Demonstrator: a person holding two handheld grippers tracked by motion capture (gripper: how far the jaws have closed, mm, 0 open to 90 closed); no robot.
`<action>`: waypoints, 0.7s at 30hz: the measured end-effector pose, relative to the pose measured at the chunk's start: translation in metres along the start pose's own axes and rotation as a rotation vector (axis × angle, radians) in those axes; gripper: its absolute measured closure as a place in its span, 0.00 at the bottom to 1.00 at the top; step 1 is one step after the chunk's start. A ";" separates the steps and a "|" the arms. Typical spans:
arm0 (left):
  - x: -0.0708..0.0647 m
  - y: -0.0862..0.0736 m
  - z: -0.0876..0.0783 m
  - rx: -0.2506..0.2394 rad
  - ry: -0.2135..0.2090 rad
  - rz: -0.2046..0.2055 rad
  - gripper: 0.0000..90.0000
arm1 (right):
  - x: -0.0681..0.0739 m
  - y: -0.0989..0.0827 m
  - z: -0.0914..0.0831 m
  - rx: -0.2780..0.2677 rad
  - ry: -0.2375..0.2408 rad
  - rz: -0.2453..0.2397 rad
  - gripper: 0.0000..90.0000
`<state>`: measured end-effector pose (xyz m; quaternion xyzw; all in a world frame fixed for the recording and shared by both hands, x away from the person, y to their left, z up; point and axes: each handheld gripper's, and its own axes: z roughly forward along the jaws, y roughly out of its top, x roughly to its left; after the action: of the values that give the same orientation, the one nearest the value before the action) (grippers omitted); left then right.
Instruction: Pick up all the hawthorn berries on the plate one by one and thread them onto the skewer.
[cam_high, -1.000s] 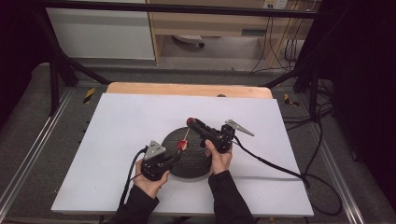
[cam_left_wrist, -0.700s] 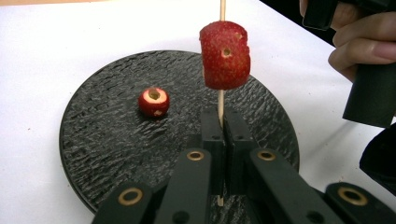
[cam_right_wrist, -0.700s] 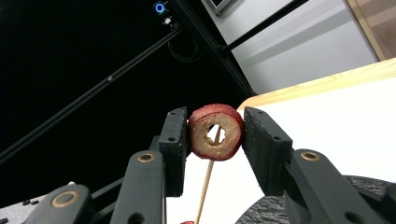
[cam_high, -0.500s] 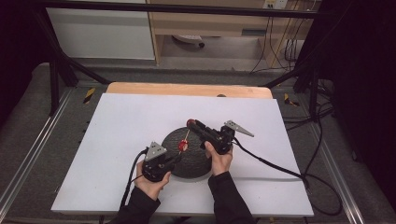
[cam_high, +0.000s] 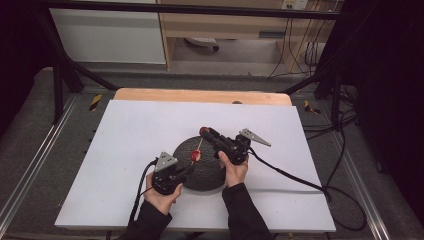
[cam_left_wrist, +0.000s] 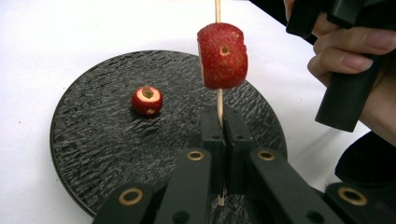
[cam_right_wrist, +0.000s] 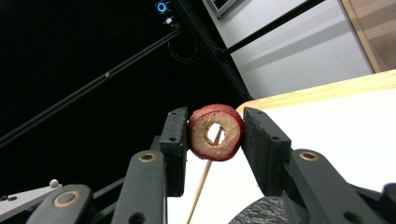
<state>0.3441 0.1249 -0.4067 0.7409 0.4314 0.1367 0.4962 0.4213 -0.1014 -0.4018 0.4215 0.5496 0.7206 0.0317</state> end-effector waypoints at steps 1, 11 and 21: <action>0.000 0.000 0.000 0.002 -0.001 0.000 0.98 | 0.000 0.000 0.000 -0.001 0.000 0.002 0.69; 0.000 -0.006 0.000 0.007 0.005 0.010 0.98 | -0.001 0.006 0.001 -0.030 -0.008 0.031 0.69; -0.003 -0.002 0.000 -0.029 0.004 -0.028 0.98 | -0.001 0.001 0.002 -0.026 -0.003 0.028 0.69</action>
<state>0.3416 0.1223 -0.4076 0.7272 0.4408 0.1373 0.5079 0.4238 -0.1007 -0.4011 0.4297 0.5342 0.7275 0.0279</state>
